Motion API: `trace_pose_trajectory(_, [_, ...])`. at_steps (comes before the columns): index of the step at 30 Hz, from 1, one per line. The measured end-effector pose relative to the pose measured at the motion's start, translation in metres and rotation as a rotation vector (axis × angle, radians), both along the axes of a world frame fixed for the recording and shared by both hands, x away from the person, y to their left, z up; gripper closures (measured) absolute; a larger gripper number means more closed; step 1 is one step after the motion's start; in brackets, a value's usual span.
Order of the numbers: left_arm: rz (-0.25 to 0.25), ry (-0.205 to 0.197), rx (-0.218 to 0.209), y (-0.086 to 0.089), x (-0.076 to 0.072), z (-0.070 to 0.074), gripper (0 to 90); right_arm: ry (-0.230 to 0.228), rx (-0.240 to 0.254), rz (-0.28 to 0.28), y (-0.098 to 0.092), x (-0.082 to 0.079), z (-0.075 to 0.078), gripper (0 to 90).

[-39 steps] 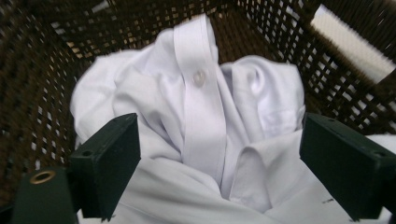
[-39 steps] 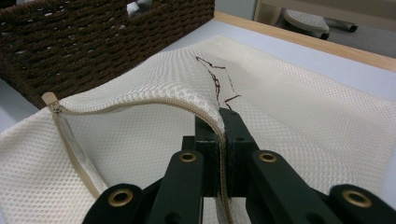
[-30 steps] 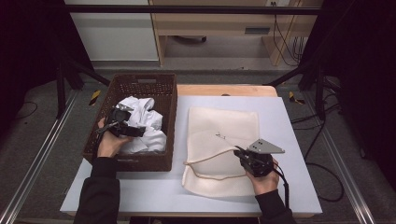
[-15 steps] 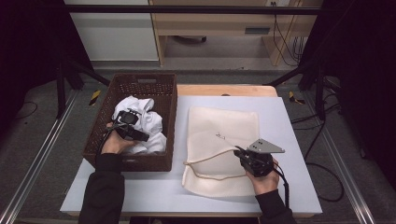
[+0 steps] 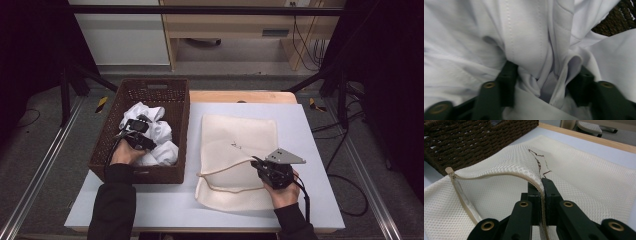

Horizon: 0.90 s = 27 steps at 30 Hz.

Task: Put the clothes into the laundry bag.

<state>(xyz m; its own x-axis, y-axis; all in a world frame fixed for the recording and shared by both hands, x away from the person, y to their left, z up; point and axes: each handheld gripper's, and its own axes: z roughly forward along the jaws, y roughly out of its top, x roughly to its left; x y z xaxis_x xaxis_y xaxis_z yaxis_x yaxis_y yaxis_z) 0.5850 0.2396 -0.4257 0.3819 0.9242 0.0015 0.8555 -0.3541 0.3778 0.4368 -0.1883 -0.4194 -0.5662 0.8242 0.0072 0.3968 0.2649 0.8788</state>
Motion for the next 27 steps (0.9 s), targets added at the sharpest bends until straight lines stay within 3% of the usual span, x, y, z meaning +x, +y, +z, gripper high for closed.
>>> trace_pose_trajectory(2, [-0.009, -0.001, 0.017, -0.001, 0.0, 0.001, 60.9, 0.003, -0.001, -0.002, 0.0, 0.0, 0.0, 85.5])
trace_pose_trajectory(6, [-0.016, -0.01, 0.028, -0.003, -0.002, 0.003, 65.7, 0.002, 0.002, -0.003, 0.0, 0.0, 0.0, 85.5])
trace_pose_trajectory(11, [-0.029, -0.067, 0.035, -0.004, -0.006, 0.007, 67.8, 0.002, 0.002, -0.005, -0.001, 0.0, 0.0, 85.6])
trace_pose_trajectory(12, [-0.034, -0.13, 0.025, -0.004, -0.01, 0.012, 68.3, 0.003, 0.002, -0.006, -0.001, 0.0, 0.0, 85.7])
trace_pose_trajectory(13, [-0.034, -0.13, 0.025, -0.004, -0.01, 0.012, 68.6, 0.004, 0.002, -0.007, -0.001, 0.0, 0.0, 85.7])
trace_pose_trajectory(14, [-0.026, -0.198, 0.001, -0.002, -0.015, 0.017, 68.8, 0.004, 0.002, -0.008, -0.001, 0.0, 0.0, 85.8])
trace_pose_trajectory(15, [-0.026, -0.198, 0.001, -0.002, -0.015, 0.017, 69.1, 0.004, 0.002, -0.008, -0.001, 0.0, 0.0, 85.8])
trace_pose_trajectory(16, [-0.024, -0.234, -0.006, -0.002, -0.017, 0.02, 69.1, 0.004, 0.002, -0.008, -0.001, 0.0, 0.0, 85.8])
trace_pose_trajectory(17, [-0.013, -0.312, -0.013, -0.001, -0.022, 0.024, 69.5, 0.001, 0.001, -0.007, -0.001, 0.0, 0.0, 85.9])
trace_pose_trajectory(18, [-0.013, -0.312, -0.013, -0.001, -0.022, 0.024, 69.6, 0.001, 0.001, -0.007, -0.001, 0.0, 0.0, 85.9])
trace_pose_trajectory(20, [0.008, -0.383, -0.035, 0.001, -0.027, 0.03, 69.6, 0.004, 0.003, -0.008, -0.002, 0.0, 0.0, 85.9])
trace_pose_trajectory(22, [0.016, -0.43, -0.048, 0.003, -0.03, 0.033, 70.0, -0.001, 0.004, -0.008, -0.002, 0.0, 0.0, 86.0])
trace_pose_trajectory(23, [0.016, -0.482, -0.074, 0.004, -0.034, 0.037, 70.1, -0.001, 0.004, -0.01, -0.003, 0.0, 0.0, 86.1])
trace_pose_trajectory(25, [0.02, -0.5, -0.085, 0.005, -0.035, 0.04, 70.4, 0.001, 0.008, -0.013, -0.004, 0.0, 0.001, 86.4])
trace_pose_trajectory(26, [0.038, -0.545, -0.112, 0.01, -0.038, 0.045, 70.5, 0.002, 0.008, -0.013, -0.004, 0.0, 0.001, 86.5])
trace_pose_trajectory(27, [0.038, -0.545, -0.112, 0.01, -0.038, 0.045, 70.5, 0.002, 0.008, -0.013, -0.004, 0.0, 0.001, 86.5])
